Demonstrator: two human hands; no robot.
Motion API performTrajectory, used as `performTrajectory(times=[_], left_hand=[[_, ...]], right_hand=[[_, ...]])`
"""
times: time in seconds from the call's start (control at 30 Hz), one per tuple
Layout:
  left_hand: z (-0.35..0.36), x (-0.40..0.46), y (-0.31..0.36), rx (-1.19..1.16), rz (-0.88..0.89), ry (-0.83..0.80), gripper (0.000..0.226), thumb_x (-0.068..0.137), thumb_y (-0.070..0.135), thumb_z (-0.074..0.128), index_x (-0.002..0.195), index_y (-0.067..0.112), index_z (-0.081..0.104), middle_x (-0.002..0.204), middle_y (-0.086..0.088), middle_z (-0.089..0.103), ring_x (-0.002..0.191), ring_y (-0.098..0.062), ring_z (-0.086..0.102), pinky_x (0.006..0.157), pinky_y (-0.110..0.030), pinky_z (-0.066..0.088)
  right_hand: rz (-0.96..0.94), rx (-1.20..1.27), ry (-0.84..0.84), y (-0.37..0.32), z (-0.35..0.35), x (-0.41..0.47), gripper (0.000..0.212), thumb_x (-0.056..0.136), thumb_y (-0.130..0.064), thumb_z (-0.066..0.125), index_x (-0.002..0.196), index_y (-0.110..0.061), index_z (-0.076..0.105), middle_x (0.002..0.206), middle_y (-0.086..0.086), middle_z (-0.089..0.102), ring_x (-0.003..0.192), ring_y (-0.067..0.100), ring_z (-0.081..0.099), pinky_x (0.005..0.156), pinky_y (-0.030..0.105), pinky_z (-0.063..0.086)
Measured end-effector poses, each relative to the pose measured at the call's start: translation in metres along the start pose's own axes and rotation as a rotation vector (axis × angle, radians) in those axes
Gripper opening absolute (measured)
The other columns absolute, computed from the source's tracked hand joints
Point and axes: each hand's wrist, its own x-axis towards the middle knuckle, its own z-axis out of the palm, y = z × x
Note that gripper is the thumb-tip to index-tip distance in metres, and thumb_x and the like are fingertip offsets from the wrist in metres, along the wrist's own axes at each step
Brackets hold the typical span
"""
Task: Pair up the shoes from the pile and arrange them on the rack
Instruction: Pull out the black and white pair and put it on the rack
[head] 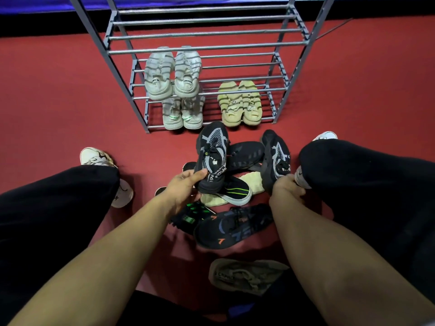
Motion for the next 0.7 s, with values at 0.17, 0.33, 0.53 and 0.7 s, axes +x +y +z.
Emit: performTrajectory(times=[0.17, 0.33, 0.53, 0.7], left_hand=[[0.005, 0.0, 0.001, -0.015, -0.029, 0.028, 0.014, 0.088, 0.036, 0.065, 0.082, 0.026, 0.058, 0.075, 0.009, 0.065, 0.056, -0.007, 0.053, 0.05, -0.017, 0.04], [0.008, 0.0, 0.008, -0.088, -0.036, 0.071, 0.012, 0.087, 0.035, 0.065, 0.085, 0.024, 0.061, 0.07, 0.008, 0.067, 0.049, -0.006, 0.053, 0.047, -0.016, 0.038], [0.015, 0.002, 0.02, -0.207, -0.002, 0.107, 0.013, 0.086, 0.035, 0.067, 0.085, 0.023, 0.06, 0.057, 0.01, 0.065, 0.058, -0.011, 0.047, 0.047, -0.018, 0.041], [0.013, 0.004, 0.032, -0.251, 0.03, 0.101, 0.017, 0.087, 0.033, 0.066, 0.1, 0.025, 0.058, 0.058, 0.012, 0.066, 0.05, -0.004, 0.054, 0.05, -0.018, 0.048]], right_hand=[[0.26, 0.535, -0.417, 0.002, 0.013, 0.006, 0.038, 0.087, -0.037, 0.062, 0.119, -0.016, 0.062, 0.119, 0.007, 0.069, 0.095, 0.029, 0.067, 0.058, 0.035, 0.053], [0.188, 0.765, -0.318, -0.015, 0.02, -0.015, 0.028, 0.087, -0.029, 0.061, 0.102, -0.006, 0.06, 0.112, 0.012, 0.066, 0.086, 0.026, 0.067, 0.048, 0.026, 0.054], [0.093, 0.695, -0.497, -0.037, 0.032, -0.045, 0.029, 0.085, -0.02, 0.063, 0.113, -0.013, 0.064, 0.112, 0.015, 0.066, 0.095, 0.033, 0.067, 0.051, 0.027, 0.054], [0.063, 0.616, -0.71, -0.037, 0.037, -0.052, 0.016, 0.094, -0.015, 0.056, 0.108, -0.02, 0.062, 0.106, 0.01, 0.067, 0.089, 0.03, 0.065, 0.059, 0.03, 0.05]])
